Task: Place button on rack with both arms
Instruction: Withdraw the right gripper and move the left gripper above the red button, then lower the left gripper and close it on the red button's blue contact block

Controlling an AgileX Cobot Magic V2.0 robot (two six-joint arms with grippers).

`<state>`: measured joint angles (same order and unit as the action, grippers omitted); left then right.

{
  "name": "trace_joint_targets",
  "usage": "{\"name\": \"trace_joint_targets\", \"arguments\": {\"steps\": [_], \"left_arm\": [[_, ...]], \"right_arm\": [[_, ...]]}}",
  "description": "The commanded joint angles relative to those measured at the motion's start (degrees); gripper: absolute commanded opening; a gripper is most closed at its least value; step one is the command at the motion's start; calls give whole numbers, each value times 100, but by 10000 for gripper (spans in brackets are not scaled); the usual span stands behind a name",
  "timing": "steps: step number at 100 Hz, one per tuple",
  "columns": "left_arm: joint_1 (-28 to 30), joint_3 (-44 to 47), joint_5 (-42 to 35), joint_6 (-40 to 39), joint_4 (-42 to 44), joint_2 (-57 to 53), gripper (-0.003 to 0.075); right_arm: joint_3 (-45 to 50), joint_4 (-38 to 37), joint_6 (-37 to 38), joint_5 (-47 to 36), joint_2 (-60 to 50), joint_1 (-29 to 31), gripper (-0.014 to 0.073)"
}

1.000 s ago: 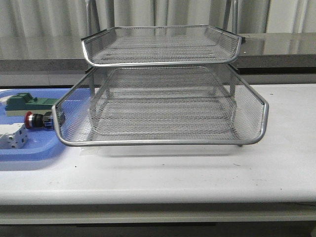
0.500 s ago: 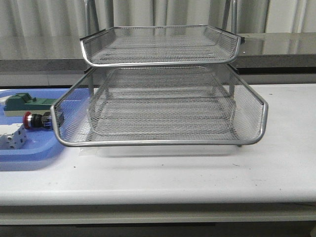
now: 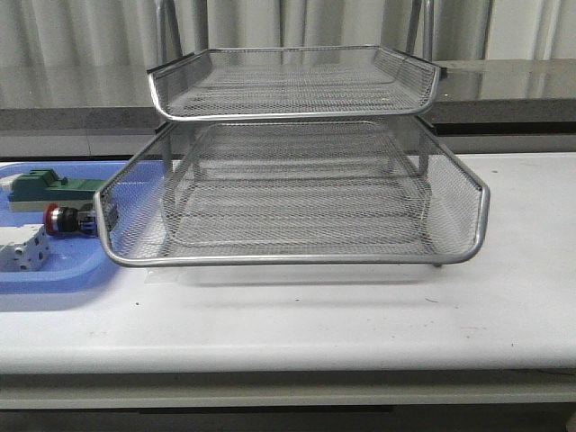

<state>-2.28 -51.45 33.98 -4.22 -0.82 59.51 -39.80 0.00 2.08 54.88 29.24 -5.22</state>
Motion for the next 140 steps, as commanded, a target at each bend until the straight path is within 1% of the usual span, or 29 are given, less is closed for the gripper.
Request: {"name": "trace_joint_targets", "arguments": {"steps": [1,15,29,34,39,43,45,48,51,53,54,55,56,57,58,60,62,64,65,68,91,100,107,111,119,128,140], "left_arm": [[20,-563,-62,182,-44,480,-20],[20,-1056,86,225,-44,1205,-20],[20,-1319,122,345,-76,1574,-14],[20,-1362,149,422,-76,1618,11],[20,-1418,207,545,-81,1637,60],[20,-1434,248,653,-81,1637,120],[20,-1447,261,718,-81,1637,171],[20,-1462,289,776,-81,1637,215],[20,-1496,340,788,-81,1637,300],[20,-1513,375,788,-81,1643,337],[20,-1514,386,788,-81,1643,376],[20,-1514,400,788,-71,1643,396],[20,-1514,400,788,-70,1643,437],[20,-1514,400,788,-61,1643,458],[20,-1514,400,788,-61,1643,499],[20,-1514,410,788,-61,1643,540],[20,-1514,411,788,-61,1643,615],[20,-1514,411,788,-61,1643,648],[20,-1514,411,788,-61,1643,677],[20,-1514,411,788,-61,1652,723],[20,-1514,277,788,-133,1667,621],[20,-1514,53,788,-187,1667,598],[20,-1514,-244,811,-187,1667,596],[20,-1540,-369,1000,-203,1686,596],[20,-1740,-321,1355,-242,1816,596],[20,-2102,-103,1859,-374,2086,596],[20,-2762,406,2764,-633,2638,596]], "right_arm": [[-202,-104,5,-344,11,20,-68],[-202,-104,5,-344,11,20,-68],[-202,-104,5,-344,11,20,-68],[-202,-104,5,-344,11,20,-68],[-202,-104,5,-344,11,20,-68],[-202,-104,5,-344,11,20,-68],[-202,-104,5,-344,11,20,-68],[-202,-104,5,-344,11,20,-68],[-202,-104,5,-344,11,20,-68],[-202,-104,5,-344,11,20,-68],[-202,-104,5,-344,11,20,-68],[-202,-104,5,-344,11,20,-68],[-202,-104,5,-344,11,20,-68],[-202,-104,5,-344,11,20,-68],[-202,-104,5,-344,11,20,-68],[-202,-104,5,-344,11,20,-68],[-202,-104,5,-344,11,20,-68],[-202,-104,5,-344,11,20,-68],[-202,-104,5,-344,11,20,-68],[-202,-104,5,-344,11,20,-68],[-202,-104,5,-344,11,20,-68],[-202,-104,5,-344,11,20,-68],[-202,-104,5,-344,11,20,-68],[-202,-104,5,-344,11,20,-68],[-202,-104,5,-344,11,20,-68],[-202,-104,5,-344,11,20,-68],[-202,-104,5,-344,11,20,-68]]}}
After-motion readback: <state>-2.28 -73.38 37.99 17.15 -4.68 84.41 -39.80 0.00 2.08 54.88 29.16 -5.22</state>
